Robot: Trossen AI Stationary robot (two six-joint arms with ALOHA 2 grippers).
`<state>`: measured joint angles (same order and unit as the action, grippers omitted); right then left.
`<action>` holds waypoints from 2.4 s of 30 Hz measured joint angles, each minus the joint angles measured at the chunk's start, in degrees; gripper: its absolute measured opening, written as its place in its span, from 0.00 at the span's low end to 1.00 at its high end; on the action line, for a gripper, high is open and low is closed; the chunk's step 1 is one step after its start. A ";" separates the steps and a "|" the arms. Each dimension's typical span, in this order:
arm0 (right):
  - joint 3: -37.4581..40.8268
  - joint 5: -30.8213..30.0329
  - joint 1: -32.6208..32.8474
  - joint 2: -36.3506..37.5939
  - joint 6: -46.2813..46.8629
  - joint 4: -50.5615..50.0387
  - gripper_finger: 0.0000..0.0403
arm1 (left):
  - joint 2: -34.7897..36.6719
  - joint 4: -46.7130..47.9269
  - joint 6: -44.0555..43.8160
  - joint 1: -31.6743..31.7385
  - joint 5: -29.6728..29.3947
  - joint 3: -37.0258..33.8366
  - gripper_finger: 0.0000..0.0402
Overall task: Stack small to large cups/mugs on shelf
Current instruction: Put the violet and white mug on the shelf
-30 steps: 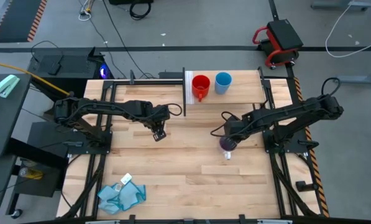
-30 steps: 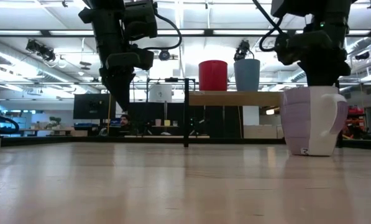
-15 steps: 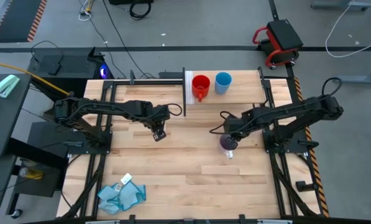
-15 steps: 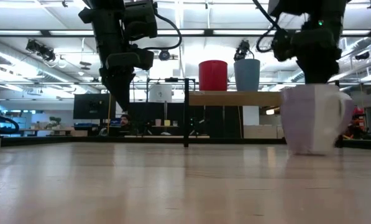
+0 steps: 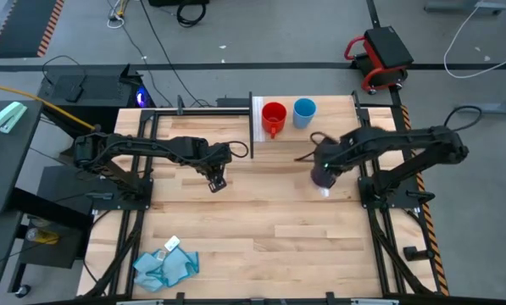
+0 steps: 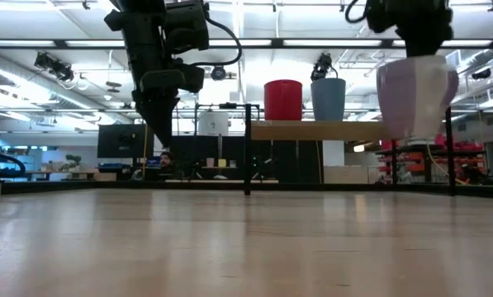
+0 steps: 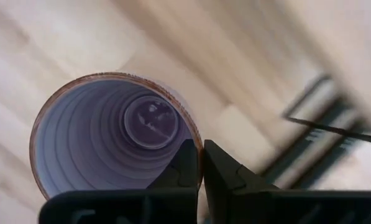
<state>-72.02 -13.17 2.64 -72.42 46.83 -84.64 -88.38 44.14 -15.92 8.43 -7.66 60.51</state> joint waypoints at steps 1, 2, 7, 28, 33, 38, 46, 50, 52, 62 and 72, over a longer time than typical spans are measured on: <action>-1.69 -0.92 -0.62 0.00 0.11 -2.27 0.02 | 0.00 0.00 0.00 0.02 0.00 0.00 0.06; -3.44 -1.86 -1.34 0.00 0.11 -4.11 0.02 | 0.00 0.00 0.00 0.02 0.00 0.00 0.06; -10.81 -3.00 -7.11 0.44 -2.64 -5.29 0.02 | 0.00 0.00 0.00 0.00 0.00 0.00 0.05; -15.25 -1.36 -40.95 0.42 -28.25 -5.38 0.02 | 0.00 0.11 0.04 0.00 0.00 0.00 0.05; -15.23 -0.89 -46.50 0.42 -33.33 -5.38 0.02 | 0.00 0.11 0.04 0.01 0.00 0.00 0.04; -15.20 -0.39 -50.53 -0.14 -35.51 -5.34 0.02 | 0.00 0.11 0.04 0.00 0.00 0.00 0.03; -15.20 2.10 -53.61 -0.57 -39.35 0.23 0.02 | 0.00 0.09 -0.31 0.02 0.02 0.00 0.05; -15.20 2.47 -55.32 -1.44 -40.80 0.22 0.02 | 0.00 0.09 -0.35 0.02 0.02 0.00 0.04; -15.20 2.54 -55.96 -2.02 -41.25 0.50 0.02 | 0.00 0.09 -0.37 0.00 0.02 0.00 0.03; -15.42 4.04 -56.84 -4.72 -44.31 4.35 0.02 | 0.00 0.09 -0.38 0.02 0.47 0.00 0.05; -15.76 4.65 -57.05 -5.64 -45.53 4.65 0.02 | 0.00 0.09 -0.11 0.00 1.35 0.00 0.03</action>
<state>-87.78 -8.52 -54.41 -78.06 1.30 -79.99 -88.38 44.23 -16.03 8.43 -6.31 60.51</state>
